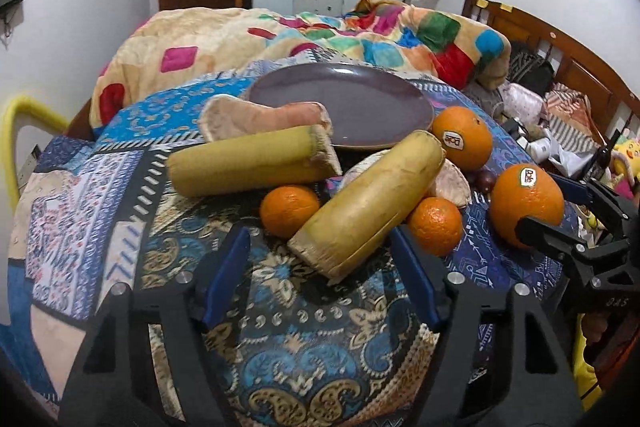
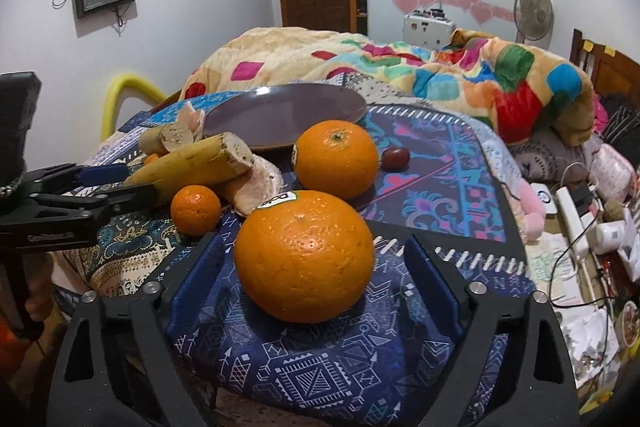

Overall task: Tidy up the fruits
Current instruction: 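Move the left tool to a yellow cylinder while the right tool approaches a large orange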

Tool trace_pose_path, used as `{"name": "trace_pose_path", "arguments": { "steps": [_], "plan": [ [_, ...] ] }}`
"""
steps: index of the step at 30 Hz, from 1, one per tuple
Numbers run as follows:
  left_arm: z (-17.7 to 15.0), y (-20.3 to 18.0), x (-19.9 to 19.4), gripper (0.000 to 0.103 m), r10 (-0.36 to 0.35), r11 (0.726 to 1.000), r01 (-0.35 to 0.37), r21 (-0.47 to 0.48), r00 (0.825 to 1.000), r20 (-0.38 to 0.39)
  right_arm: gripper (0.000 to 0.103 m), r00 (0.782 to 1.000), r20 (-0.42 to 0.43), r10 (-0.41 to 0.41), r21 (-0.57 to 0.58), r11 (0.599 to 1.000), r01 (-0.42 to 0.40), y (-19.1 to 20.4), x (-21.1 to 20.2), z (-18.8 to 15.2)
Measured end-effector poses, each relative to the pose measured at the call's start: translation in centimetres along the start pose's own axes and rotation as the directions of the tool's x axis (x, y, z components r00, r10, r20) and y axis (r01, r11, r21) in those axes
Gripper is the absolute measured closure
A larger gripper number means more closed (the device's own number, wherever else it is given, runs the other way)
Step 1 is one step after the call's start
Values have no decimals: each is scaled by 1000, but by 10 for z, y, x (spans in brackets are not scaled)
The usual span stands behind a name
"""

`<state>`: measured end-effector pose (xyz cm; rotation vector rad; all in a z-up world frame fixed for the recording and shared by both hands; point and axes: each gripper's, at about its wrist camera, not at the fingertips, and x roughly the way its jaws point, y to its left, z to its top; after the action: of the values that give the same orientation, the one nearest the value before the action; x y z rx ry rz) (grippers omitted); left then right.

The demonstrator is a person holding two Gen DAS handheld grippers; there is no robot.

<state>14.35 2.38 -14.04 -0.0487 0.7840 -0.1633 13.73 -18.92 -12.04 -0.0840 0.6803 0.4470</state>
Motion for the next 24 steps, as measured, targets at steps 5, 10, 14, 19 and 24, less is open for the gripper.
{"name": "trace_pose_path", "arguments": {
  "steps": [5,10,14,19,24],
  "plan": [
    [-1,-8,5,36,2,1000,-2,29,1000,5,28,999,-25,31,4,1000,-30,0,7,-1],
    [-4,-8,4,42,0,999,0,38,1000,7,35,996,-48,73,31,997,-72,-3,14,-2],
    [-9,-9,0,54,-13,999,13,47,1000,-7,35,996,-46,72,29,997,-71,-2,13,-3],
    [-13,-7,-6,58,-11,999,12,52,1000,-19,36,997,-47,64,13,998,-63,1,10,-4],
    [-22,-5,-19,60,11,999,-10,50,999,-35,36,996,-53,74,27,997,-73,-3,6,-5]
  ]
}}
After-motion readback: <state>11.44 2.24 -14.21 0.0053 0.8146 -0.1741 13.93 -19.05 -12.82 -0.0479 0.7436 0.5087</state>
